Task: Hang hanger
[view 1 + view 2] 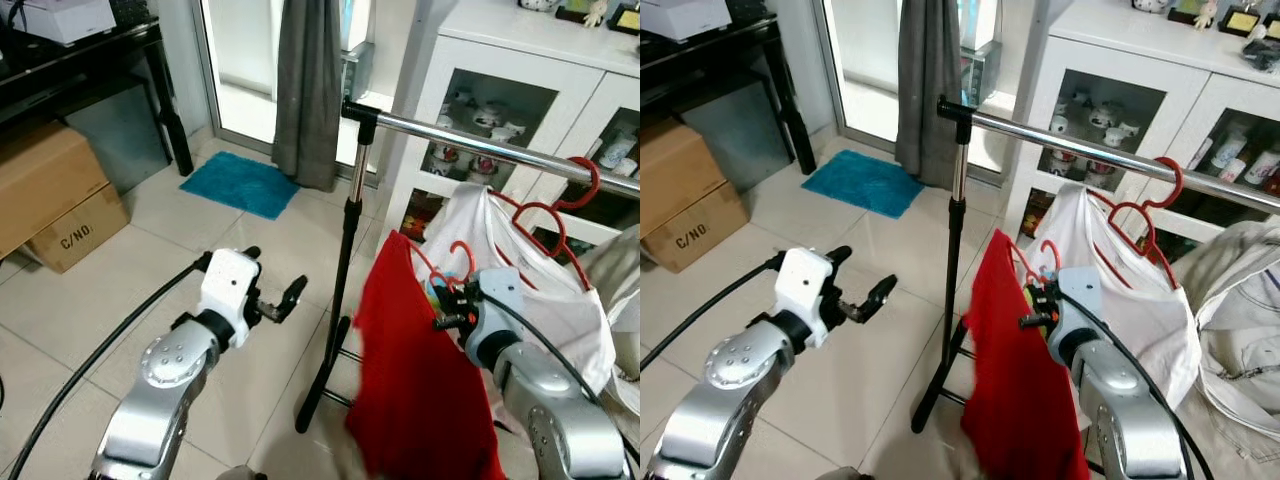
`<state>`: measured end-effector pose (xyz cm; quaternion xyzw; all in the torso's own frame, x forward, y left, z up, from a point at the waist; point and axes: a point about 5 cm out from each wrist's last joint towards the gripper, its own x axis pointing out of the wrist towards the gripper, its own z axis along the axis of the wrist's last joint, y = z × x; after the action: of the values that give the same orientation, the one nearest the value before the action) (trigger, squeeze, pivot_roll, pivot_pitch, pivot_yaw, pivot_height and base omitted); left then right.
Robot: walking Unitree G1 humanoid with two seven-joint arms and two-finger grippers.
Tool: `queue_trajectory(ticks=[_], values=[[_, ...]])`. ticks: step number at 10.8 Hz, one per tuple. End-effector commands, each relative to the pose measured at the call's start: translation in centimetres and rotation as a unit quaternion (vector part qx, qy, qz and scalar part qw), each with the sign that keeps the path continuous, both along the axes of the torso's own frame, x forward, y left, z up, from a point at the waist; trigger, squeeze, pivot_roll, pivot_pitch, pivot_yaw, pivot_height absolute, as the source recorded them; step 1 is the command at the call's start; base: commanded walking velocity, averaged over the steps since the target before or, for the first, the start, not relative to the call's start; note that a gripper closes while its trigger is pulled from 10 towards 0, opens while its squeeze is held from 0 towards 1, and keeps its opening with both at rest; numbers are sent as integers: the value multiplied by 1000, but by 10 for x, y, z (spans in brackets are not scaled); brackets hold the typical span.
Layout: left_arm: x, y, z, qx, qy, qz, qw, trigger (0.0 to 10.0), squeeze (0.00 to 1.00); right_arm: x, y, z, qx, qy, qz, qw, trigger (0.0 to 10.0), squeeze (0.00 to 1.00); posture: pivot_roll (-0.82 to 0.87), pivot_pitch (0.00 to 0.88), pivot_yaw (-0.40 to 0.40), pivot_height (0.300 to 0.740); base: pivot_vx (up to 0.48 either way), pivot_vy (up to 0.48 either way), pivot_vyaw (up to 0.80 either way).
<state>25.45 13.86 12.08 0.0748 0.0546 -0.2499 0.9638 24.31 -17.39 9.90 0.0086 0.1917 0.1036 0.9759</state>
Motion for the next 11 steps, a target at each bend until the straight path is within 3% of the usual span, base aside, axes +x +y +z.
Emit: queue_trajectory(ticks=[1,6,11], values=[[3,0,-1,-1,2,7,1000,10000,0,5,2,14,8,-25,9,1000,0,0,-115,0,-21,740,0,0,0],[12,3,7,12,-6,-5,1000,10000,0,19,10,24,40,-47,-7,998,0,0,-99,0,1,740,0,0,0],[20,3,6,13,-2,-11,1000,10000,0,25,14,26,45,-55,-7,997,0,0,-133,0,25,740,-255,0,0]])
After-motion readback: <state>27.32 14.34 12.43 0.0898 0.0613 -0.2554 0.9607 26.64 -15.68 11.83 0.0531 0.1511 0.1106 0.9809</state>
